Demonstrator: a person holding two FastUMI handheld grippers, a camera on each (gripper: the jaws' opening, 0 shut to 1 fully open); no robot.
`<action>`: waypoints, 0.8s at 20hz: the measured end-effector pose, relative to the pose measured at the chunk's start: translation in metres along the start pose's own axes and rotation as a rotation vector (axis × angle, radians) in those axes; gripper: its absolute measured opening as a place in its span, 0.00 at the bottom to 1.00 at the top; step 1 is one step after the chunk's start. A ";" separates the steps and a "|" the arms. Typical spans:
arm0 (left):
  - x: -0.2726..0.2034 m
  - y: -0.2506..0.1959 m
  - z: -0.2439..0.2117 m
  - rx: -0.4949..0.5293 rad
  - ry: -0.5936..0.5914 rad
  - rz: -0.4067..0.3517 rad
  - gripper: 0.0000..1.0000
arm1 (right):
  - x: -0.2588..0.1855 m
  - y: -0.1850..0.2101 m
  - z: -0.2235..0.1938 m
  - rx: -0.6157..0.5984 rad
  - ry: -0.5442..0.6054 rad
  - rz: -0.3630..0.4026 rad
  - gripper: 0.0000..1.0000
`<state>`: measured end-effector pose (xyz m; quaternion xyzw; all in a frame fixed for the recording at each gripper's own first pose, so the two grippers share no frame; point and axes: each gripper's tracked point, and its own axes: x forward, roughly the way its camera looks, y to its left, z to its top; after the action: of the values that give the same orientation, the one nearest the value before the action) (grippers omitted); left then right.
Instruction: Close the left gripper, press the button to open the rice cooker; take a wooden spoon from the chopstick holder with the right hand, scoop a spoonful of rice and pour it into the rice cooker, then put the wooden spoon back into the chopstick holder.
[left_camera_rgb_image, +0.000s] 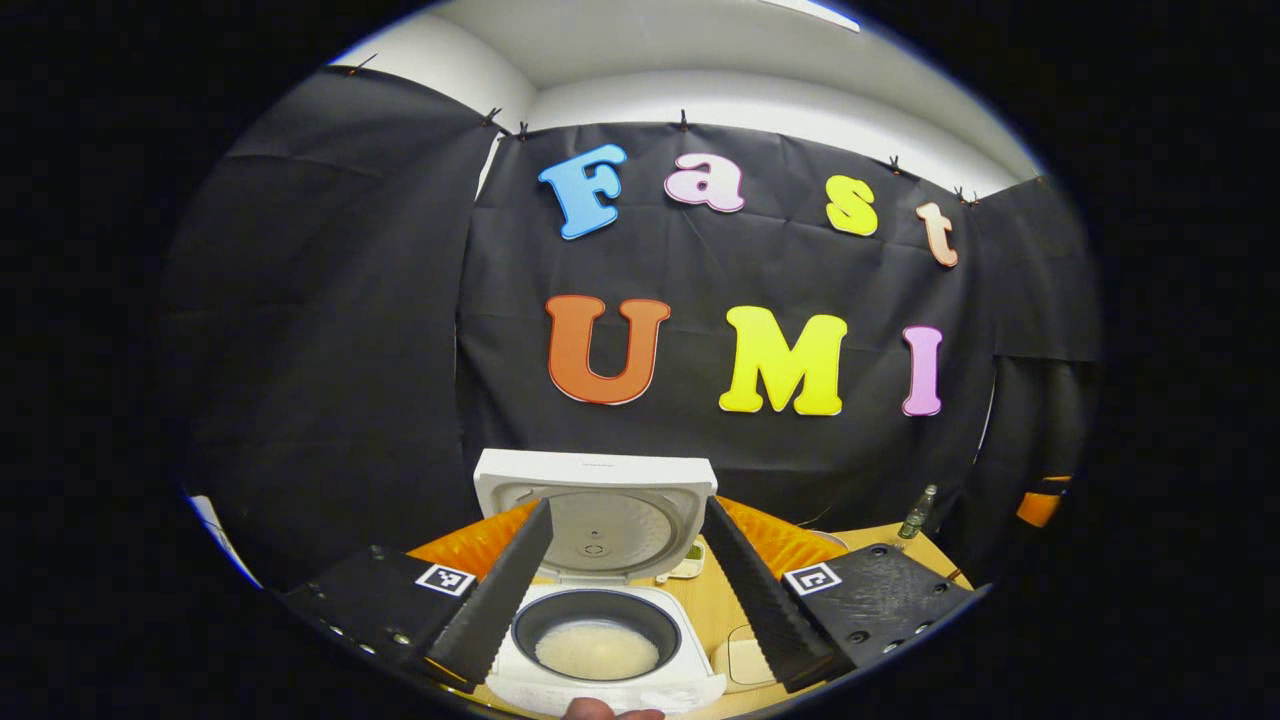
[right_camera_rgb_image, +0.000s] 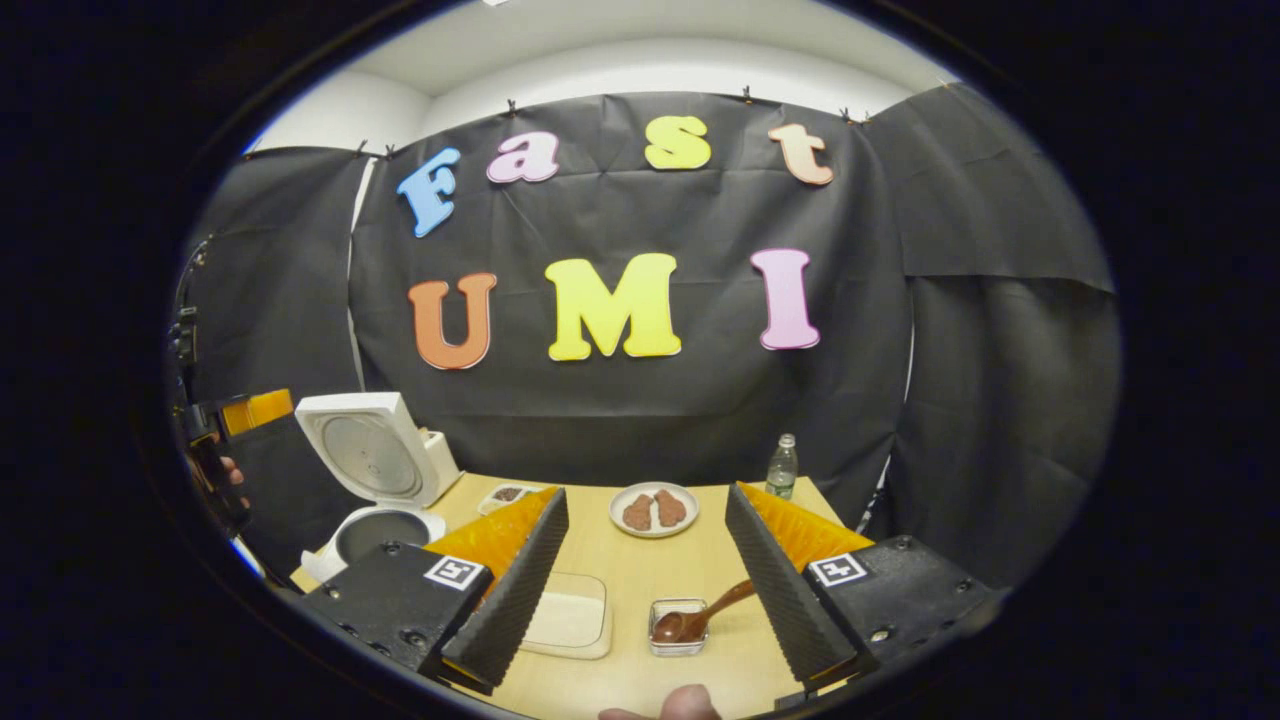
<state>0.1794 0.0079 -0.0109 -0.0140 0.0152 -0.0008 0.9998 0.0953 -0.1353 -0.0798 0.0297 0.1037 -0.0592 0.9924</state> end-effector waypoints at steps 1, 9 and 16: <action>-0.005 -0.003 0.003 0.002 -0.002 -0.003 0.95 | -0.003 -0.003 0.000 0.003 -0.004 -0.007 0.99; -0.029 -0.024 0.015 -0.014 -0.031 -0.046 0.94 | -0.031 -0.035 -0.020 0.037 0.009 -0.084 0.99; -0.037 -0.053 0.010 -0.021 -0.015 -0.106 0.94 | -0.025 -0.059 -0.060 0.094 0.042 -0.106 0.99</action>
<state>0.1429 -0.0450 0.0015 -0.0254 0.0070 -0.0533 0.9982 0.0515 -0.1864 -0.1354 0.0720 0.1231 -0.1159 0.9830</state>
